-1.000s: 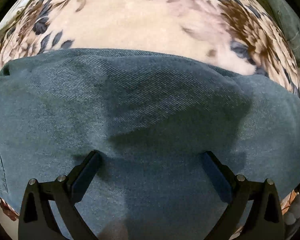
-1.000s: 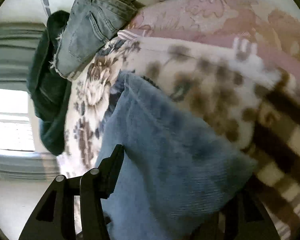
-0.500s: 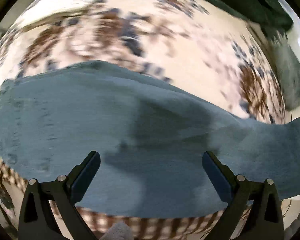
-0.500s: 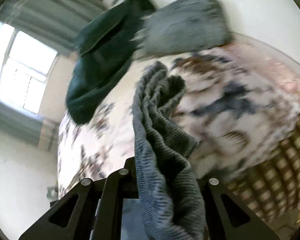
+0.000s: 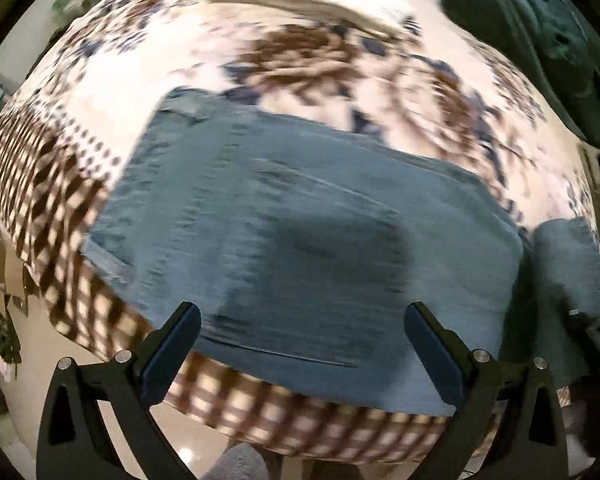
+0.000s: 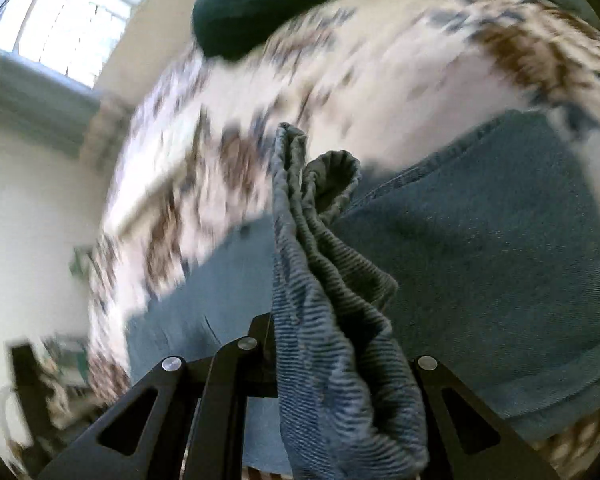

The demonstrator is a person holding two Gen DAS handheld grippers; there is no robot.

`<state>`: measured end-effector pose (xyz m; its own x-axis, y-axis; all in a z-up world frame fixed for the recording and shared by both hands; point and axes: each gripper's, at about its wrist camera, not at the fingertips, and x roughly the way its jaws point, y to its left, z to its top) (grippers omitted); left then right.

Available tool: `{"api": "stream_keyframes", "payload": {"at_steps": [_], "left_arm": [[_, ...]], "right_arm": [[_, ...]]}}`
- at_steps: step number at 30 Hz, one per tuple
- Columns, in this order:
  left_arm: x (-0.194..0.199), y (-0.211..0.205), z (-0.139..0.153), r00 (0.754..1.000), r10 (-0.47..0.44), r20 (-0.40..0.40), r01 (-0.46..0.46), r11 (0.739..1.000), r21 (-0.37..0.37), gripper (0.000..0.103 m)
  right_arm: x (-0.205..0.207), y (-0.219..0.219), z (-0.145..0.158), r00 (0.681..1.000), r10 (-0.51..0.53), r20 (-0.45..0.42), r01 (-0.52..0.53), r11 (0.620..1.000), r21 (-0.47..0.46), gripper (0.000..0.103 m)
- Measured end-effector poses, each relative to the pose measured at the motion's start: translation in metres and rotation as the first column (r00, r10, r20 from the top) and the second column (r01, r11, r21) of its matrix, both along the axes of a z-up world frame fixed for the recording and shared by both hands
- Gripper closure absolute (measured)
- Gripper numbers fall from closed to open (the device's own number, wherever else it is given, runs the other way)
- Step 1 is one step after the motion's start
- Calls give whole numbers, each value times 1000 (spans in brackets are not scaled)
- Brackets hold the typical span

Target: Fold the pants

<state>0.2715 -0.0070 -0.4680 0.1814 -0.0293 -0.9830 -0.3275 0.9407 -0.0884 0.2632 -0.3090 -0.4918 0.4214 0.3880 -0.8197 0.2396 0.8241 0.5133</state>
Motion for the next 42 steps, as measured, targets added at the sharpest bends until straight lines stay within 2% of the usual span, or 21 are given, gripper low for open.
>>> {"api": "stream_keyframes", "payload": {"at_steps": [2,4,5,6,7,9,11,15,17,18,22,24,25,26,28,29,30,32,35,38,42], "left_arm": [[-7,23,-2,1000,29,-7,-29,1000,-3,0],[-9,36,-4,999,50,-7,-50,999,-7,0],[-10,41,-5,998,59,-6,-59,998,-5,0],[-11,46,-4,998,70,-4,-70,998,-5,0],[-11,51,-3,996,87,1,-87,996,-2,0],[-12,58,1,994,110,14,-110,994,-5,0],[-10,59,7,993,118,28,-117,993,-10,0],[-1,40,20,995,79,59,-78,997,-28,0],[5,23,21,997,43,67,-40,998,-46,0],[9,8,19,997,15,69,-11,998,-58,0],[26,-43,-2,996,-83,26,85,992,-88,0],[35,-65,-18,992,-129,-14,127,989,-80,0],[39,-77,-28,987,-153,-38,150,986,-75,0],[41,-86,-36,983,-176,-58,171,983,-72,1],[42,-100,-61,967,-209,-144,202,977,-62,8],[39,-102,-71,961,-213,-178,203,977,-71,25],[35,-102,-76,959,-213,-188,209,977,-43,32],[25,-101,-75,956,-240,-167,239,971,-27,32],[2,-96,-70,944,-273,-183,275,961,-13,30],[-11,-86,-64,940,-273,-205,270,962,-42,30],[-9,-78,-47,954,-229,-192,221,973,-60,30]], "right_arm": [[2,40,-17,994,87,-65,-94,989,-113,83],[6,69,-25,983,137,-121,-157,973,-172,54],[10,77,-26,976,173,-133,-194,966,-169,45],[12,89,-23,967,216,-135,-236,960,-149,28],[13,97,-19,956,259,-136,-274,955,-110,23],[12,101,-9,940,316,-130,-315,949,31,23],[8,89,2,945,295,-138,-284,954,97,23],[-11,17,35,978,123,-169,-118,992,40,23],[-26,-40,40,975,-6,-221,4,1000,-12,23],[-33,-60,39,967,-49,-248,43,999,-26,23],[-59,-145,17,898,-227,-377,217,974,-70,23],[-64,-173,6,868,-275,-413,273,960,-66,23],[-63,-181,0,863,-278,-421,280,958,-59,23],[-63,-186,-4,858,-279,-432,282,958,-59,23],[-58,-188,-14,852,-269,-450,275,960,-52,23],[-55,-189,-20,849,-259,-461,265,963,-54,23],[-51,-184,-26,845,-241,-477,242,968,-60,23],[-49,-173,-38,830,-190,-524,174,981,-80,23],[-53,-156,-52,804,-106,-585,51,993,-111,23],[-57,-152,-55,795,-61,-604,9,996,-88,23],[-61,-154,-45,796,-22,-605,-30,997,-76,23]]}}
